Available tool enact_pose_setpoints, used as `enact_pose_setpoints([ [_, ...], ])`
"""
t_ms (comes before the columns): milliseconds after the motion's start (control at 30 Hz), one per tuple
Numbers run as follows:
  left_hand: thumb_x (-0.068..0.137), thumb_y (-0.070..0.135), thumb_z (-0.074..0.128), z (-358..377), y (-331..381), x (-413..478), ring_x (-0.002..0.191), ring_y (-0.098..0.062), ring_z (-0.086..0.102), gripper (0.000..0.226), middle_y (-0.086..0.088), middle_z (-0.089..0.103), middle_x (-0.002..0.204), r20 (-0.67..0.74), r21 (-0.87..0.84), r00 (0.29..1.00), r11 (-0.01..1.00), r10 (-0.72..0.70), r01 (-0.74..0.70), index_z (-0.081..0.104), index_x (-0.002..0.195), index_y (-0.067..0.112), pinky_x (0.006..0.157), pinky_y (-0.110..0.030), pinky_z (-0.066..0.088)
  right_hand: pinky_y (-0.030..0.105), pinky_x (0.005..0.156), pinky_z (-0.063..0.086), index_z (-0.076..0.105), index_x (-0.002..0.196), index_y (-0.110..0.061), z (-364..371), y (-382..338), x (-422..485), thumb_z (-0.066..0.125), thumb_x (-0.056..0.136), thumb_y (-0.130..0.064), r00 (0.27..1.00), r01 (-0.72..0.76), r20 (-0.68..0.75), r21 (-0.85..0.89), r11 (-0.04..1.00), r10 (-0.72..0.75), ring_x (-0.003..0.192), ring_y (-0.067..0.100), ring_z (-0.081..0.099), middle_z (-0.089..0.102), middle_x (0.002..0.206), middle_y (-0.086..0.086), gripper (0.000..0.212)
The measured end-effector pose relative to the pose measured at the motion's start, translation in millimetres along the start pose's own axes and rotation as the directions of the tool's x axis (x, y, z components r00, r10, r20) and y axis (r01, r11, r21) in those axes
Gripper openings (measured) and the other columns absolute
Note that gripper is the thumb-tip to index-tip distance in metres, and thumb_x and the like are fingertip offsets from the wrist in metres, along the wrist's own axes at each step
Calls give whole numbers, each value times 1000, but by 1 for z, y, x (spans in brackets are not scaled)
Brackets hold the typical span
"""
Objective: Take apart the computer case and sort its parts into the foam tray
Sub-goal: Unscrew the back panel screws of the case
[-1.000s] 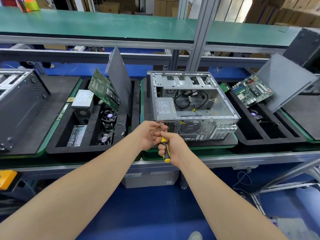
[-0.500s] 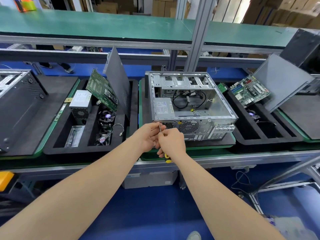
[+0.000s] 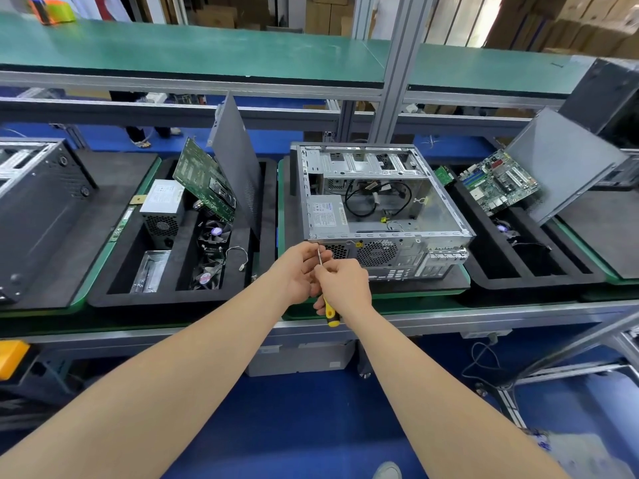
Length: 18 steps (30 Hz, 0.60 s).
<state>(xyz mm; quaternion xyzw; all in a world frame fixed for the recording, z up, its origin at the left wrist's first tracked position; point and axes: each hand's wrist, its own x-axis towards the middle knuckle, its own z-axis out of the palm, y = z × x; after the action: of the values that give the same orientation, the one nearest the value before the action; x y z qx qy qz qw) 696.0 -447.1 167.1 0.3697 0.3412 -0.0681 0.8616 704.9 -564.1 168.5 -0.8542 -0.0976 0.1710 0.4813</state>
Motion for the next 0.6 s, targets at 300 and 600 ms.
enact_pose_setpoints([
  [300,93,25,60,3,0,-2,88,-14,49,14,4,76,95,-6,9,1000,1000,-15,15,70,96,16,67,-27,40,47,52,64,75,82,-8,-2,0,-2,55,102,-20,1000,-9,4,27,1000,9,48,27,72,72,61,11,30],
  [600,91,24,66,-2,4,-2,70,-13,56,17,4,66,87,11,-13,998,998,-61,61,75,83,12,76,-27,47,20,36,33,71,86,-9,2,-8,1,48,107,-30,835,-550,518,782,292,187,41,11,41,50,63,1,37],
])
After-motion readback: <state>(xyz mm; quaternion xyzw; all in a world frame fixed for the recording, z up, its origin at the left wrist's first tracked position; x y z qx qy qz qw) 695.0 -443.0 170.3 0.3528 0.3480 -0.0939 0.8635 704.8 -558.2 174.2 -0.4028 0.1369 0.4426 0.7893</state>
